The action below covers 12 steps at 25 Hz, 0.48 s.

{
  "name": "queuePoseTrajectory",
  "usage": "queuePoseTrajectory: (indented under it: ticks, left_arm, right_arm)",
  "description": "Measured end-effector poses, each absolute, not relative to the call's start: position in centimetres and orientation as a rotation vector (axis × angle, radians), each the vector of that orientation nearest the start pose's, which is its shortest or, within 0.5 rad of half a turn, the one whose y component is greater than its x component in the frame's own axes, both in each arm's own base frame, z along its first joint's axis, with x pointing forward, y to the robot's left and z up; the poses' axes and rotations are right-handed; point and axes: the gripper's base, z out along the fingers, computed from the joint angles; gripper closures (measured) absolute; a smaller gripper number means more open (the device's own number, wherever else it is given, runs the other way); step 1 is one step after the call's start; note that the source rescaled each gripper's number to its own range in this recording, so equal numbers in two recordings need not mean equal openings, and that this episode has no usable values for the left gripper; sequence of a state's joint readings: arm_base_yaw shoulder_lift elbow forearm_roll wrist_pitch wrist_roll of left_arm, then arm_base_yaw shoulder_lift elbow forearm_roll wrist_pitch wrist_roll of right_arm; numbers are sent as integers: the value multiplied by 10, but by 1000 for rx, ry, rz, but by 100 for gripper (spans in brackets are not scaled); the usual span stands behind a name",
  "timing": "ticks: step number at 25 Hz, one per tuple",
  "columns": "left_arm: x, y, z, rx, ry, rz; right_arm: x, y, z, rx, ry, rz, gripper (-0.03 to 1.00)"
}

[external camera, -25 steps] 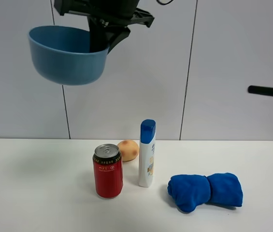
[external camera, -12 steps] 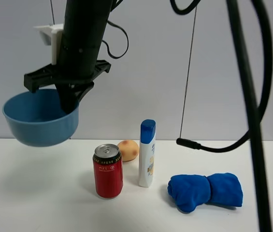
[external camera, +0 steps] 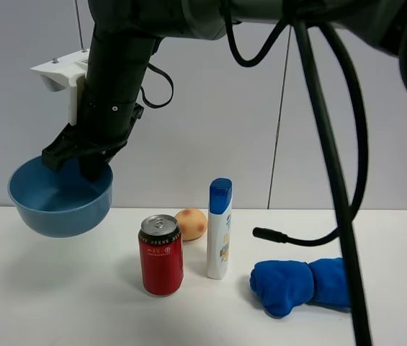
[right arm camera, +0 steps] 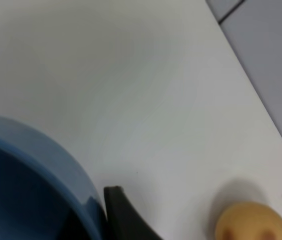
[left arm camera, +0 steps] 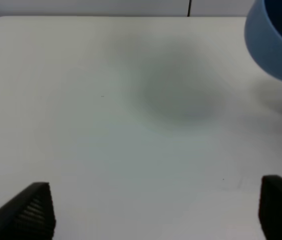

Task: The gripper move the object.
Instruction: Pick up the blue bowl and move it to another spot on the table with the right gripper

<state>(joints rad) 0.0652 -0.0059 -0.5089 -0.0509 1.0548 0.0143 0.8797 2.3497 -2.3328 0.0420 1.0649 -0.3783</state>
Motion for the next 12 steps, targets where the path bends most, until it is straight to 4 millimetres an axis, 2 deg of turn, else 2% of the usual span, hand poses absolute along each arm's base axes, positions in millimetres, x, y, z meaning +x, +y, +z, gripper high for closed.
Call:
queuePoseTrajectory:
  ticks: [7,12]
  left_arm:
    - [-6,-4,280,-49,2022,-10]
    - [-6,-4,280,-49,2022,-10]
  right_arm:
    - [336,415,215,-1598,2127,211,97]
    - [336,422,191,-1659,2108,192,97]
